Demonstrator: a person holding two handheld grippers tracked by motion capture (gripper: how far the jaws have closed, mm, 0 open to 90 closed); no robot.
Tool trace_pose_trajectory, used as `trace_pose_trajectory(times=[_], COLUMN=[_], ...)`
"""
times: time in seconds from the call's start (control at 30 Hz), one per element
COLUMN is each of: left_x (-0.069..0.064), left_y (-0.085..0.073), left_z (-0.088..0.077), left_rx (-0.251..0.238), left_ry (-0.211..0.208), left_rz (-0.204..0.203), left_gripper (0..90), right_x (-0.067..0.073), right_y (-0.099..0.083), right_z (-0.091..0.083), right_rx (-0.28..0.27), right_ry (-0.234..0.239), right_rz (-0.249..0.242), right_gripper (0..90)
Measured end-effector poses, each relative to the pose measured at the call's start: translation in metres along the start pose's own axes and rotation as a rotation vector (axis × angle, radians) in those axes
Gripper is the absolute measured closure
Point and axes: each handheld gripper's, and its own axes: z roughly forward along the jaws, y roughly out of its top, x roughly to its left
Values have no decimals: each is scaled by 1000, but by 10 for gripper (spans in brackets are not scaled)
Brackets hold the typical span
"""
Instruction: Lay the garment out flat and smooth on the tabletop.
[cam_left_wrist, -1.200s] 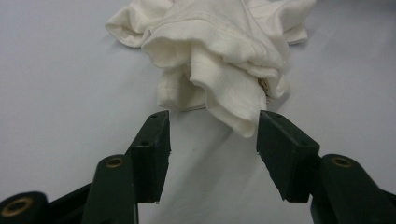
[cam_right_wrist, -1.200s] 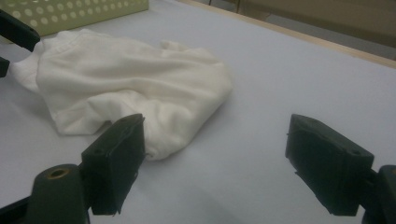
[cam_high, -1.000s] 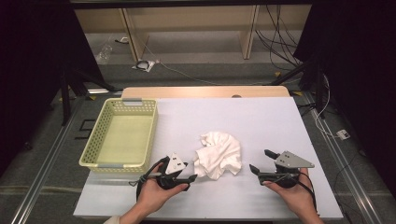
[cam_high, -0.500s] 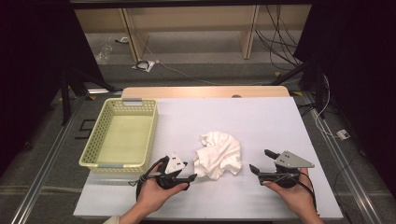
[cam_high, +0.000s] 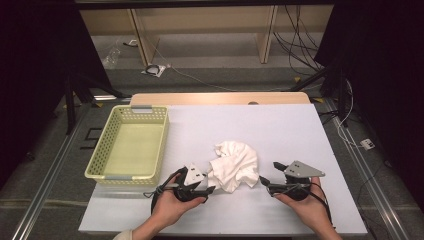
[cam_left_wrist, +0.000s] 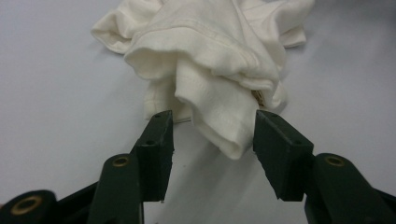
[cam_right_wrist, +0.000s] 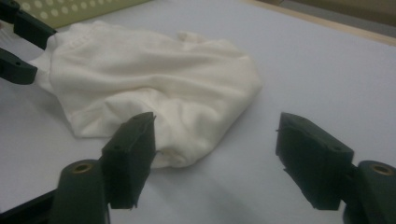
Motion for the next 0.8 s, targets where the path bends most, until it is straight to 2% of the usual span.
trace_pose_trajectory(times=[0.17,0.37,0.53,0.7,0.8], left_x=[-4,-7,-5,-5,-9], left_y=[1,2,2,5,7], left_z=[6,12,16,19,18], left_rx=[27,61,82,95,96], left_ry=[-4,-16,-20,-37,-58], left_rz=[-2,1,-15,-27,-39], left_gripper=[507,575,668,790,845], right_x=[10,21,24,21,19], right_y=[4,5,4,8,10], right_z=[13,28,40,41,37], right_rx=[51,123,209,240,250], right_ry=[33,66,42,5,-3], right_rz=[-4,-16,-10,0,7], right_gripper=[413,467,580,773,806])
